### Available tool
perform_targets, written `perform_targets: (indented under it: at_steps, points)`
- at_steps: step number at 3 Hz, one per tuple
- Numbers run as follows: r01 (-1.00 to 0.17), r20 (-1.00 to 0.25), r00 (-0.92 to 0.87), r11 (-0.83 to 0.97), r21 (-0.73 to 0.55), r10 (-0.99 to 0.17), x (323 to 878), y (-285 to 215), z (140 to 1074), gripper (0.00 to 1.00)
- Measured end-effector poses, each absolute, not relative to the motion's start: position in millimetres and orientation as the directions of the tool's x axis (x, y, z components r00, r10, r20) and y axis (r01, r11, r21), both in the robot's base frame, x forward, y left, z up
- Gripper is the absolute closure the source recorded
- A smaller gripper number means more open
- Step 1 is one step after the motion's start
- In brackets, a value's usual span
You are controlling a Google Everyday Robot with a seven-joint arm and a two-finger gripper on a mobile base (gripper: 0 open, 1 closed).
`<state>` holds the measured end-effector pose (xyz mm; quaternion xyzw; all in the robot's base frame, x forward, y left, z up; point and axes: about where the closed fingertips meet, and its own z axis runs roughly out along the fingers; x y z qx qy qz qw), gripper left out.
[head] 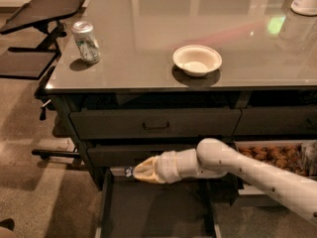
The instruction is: Pick rxbar blueberry from bottom drawer and place on counter
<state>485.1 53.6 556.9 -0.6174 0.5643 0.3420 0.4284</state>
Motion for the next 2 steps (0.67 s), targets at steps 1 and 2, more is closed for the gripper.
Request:
perform_targets:
  at_steps: [1, 2]
  points:
    - [-0.983, -0.9, 0.167, 0.005, -0.185, -0.402, 497.6, 42.8, 621.6, 1.0]
    - [-0.975, -0.893, 0.194, 0.019, -0.221, -0.407, 504.2, 32.1, 679.3, 1.0]
